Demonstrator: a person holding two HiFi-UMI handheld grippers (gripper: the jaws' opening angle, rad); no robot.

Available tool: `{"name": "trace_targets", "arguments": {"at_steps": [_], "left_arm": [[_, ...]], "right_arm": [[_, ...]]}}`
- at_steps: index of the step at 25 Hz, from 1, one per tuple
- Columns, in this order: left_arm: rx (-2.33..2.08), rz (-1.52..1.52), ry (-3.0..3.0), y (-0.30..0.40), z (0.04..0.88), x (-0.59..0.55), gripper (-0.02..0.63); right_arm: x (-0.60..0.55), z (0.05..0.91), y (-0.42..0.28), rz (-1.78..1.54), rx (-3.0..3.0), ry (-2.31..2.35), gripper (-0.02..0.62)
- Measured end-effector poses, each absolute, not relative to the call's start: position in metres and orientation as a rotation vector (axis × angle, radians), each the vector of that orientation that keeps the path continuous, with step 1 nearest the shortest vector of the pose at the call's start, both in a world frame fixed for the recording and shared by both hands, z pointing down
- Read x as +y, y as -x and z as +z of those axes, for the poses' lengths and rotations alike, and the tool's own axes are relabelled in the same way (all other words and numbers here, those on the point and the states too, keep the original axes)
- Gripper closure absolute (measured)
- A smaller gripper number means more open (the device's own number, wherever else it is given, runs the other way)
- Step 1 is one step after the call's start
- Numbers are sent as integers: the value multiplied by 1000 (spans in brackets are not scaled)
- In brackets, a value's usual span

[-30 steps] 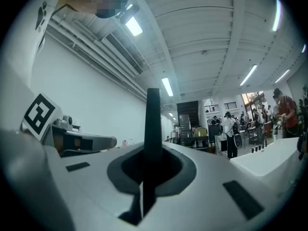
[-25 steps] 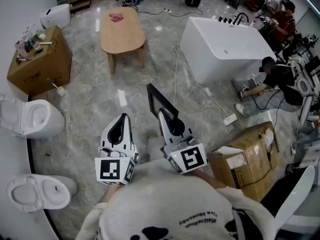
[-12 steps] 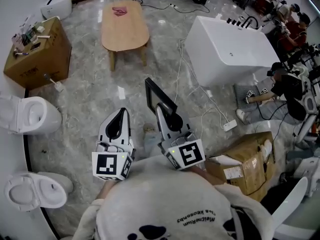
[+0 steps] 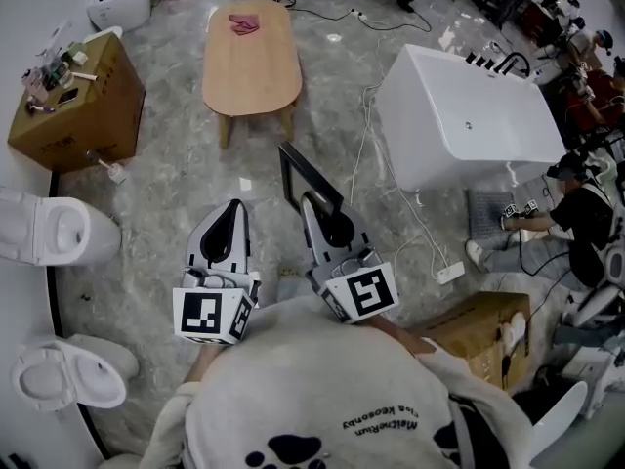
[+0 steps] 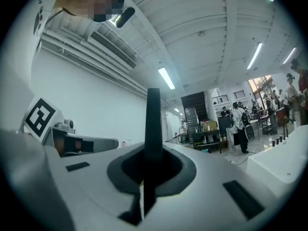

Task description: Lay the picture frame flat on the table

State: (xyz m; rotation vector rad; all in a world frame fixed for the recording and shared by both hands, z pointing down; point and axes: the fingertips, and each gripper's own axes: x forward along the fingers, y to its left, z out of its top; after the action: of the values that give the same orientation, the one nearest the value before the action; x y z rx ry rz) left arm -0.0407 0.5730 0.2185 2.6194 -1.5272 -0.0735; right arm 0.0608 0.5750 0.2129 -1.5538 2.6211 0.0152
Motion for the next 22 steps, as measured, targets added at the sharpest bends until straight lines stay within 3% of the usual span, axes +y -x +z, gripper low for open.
{"name": "trace_targets", "arguments": {"at_steps": [22], "left_arm": [[-1568, -31, -2551, 32, 238, 460, 598]], "right_arm": [[456, 229, -70, -75, 2658, 1465, 577]]}}
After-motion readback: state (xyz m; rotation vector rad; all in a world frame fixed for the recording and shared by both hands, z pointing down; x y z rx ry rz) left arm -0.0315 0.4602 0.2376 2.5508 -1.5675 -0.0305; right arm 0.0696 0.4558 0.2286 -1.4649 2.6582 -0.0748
